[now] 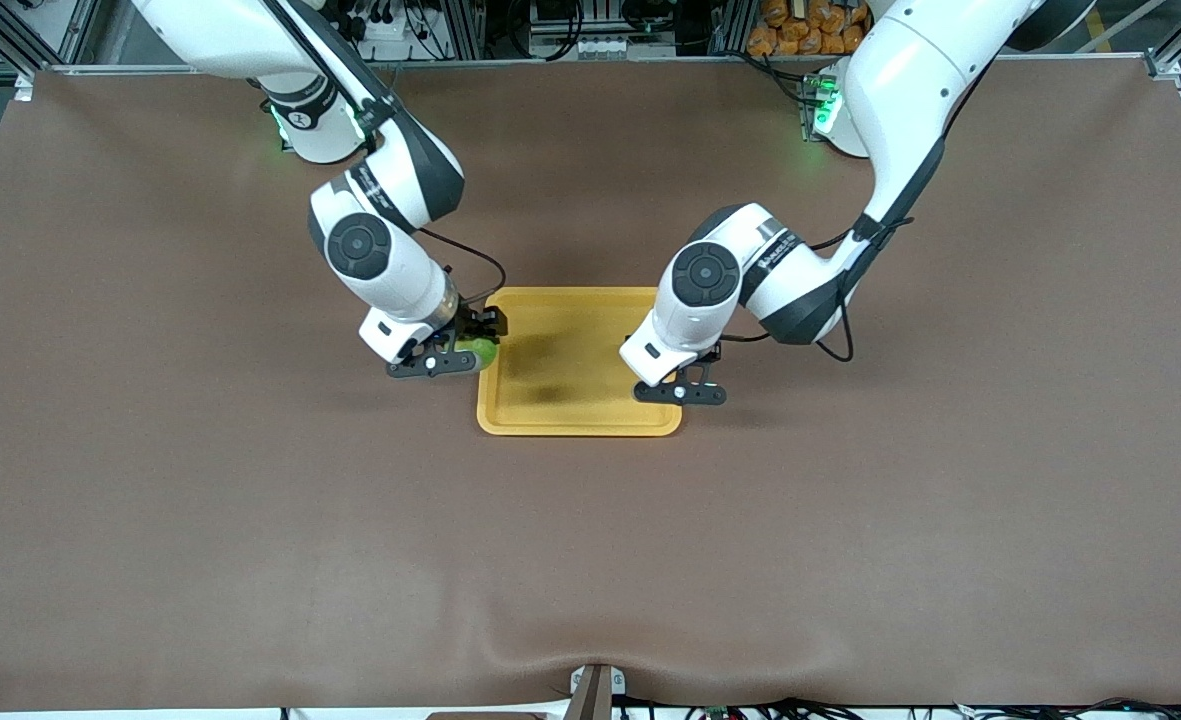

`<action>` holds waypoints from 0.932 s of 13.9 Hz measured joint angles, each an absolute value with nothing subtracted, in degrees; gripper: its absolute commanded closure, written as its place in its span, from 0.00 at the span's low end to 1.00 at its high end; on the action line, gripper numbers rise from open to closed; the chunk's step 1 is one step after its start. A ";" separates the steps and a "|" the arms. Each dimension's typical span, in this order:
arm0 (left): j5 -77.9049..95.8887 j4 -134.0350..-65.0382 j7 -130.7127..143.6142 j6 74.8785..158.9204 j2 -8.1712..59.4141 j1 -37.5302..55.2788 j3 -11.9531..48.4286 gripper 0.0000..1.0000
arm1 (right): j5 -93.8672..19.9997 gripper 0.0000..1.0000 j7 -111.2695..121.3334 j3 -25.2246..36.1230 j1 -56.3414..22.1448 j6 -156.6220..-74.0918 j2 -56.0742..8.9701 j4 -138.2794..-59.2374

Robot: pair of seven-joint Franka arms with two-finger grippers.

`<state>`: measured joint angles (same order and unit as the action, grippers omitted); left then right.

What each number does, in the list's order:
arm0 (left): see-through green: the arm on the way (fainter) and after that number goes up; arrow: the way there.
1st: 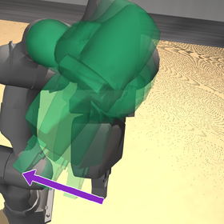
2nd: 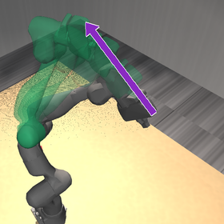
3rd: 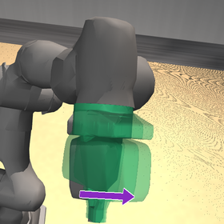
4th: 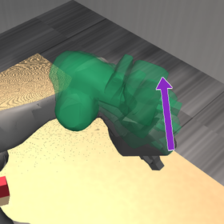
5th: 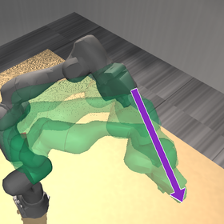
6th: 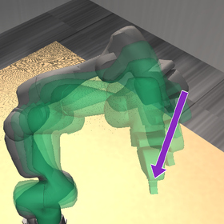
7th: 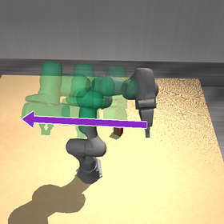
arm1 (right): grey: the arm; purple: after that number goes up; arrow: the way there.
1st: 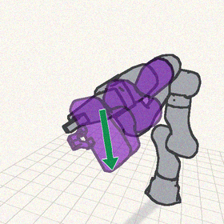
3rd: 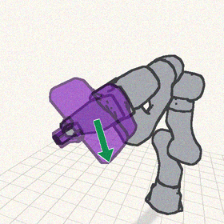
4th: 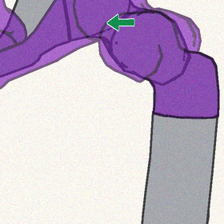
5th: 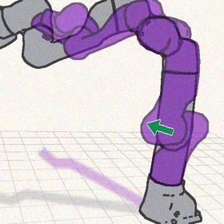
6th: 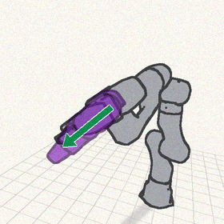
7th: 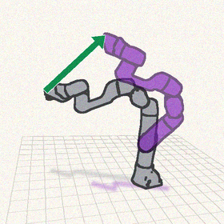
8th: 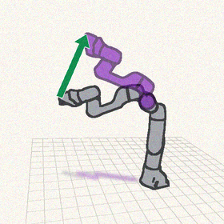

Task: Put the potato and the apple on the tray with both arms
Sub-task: 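Carry the potato and apple with both grippers over the yellow tray, then lower both fruits onto the tray and open both grippers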

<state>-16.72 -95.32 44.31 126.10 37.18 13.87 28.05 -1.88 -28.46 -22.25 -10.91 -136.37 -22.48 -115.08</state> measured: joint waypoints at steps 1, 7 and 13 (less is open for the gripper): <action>-16.76 -95.08 45.05 126.20 37.60 14.01 28.04 1.00 | -1.88 0.90 -29.68 -22.24 -11.48 -137.95 -23.86 -115.02; -17.14 -94.87 47.91 128.22 39.07 15.14 28.03 1.00 | -1.83 0.79 -35.82 -22.14 -17.92 -142.79 -29.69 -114.33; -17.56 -94.85 48.17 128.28 40.34 15.23 27.74 1.00 | -0.96 0.00 -35.81 -20.54 -18.53 -144.71 -32.25 -113.82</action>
<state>-17.56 -94.85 48.17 128.28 40.34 15.23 27.74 -0.96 -35.81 -20.54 -18.53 -144.71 -32.25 -113.82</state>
